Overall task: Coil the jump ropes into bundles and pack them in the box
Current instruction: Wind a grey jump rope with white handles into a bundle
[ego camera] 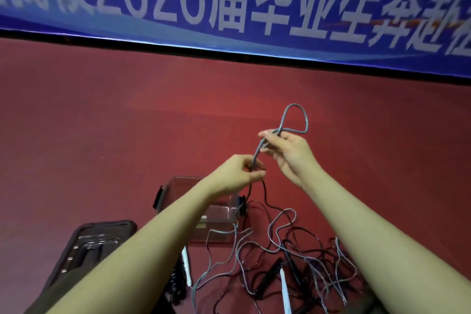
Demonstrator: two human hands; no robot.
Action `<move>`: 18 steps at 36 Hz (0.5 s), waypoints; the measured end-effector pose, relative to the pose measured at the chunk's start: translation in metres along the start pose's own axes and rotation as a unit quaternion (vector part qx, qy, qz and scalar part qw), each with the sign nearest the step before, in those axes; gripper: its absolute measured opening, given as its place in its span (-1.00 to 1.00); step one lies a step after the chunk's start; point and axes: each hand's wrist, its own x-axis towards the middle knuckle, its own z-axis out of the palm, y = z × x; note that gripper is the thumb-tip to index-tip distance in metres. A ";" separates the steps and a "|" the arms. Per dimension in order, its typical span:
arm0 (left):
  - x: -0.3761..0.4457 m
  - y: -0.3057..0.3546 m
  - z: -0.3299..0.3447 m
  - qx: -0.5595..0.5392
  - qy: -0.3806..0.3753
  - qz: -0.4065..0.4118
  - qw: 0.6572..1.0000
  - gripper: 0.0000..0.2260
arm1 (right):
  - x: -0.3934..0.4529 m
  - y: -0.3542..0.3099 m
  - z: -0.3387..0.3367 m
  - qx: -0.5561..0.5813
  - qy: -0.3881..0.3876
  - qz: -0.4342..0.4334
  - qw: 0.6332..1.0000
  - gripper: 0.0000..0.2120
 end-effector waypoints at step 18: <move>0.036 -0.006 -0.040 -0.155 0.233 -0.019 0.960 -0.77 | 0.019 0.046 -0.003 -0.275 -0.239 0.186 0.913 -0.82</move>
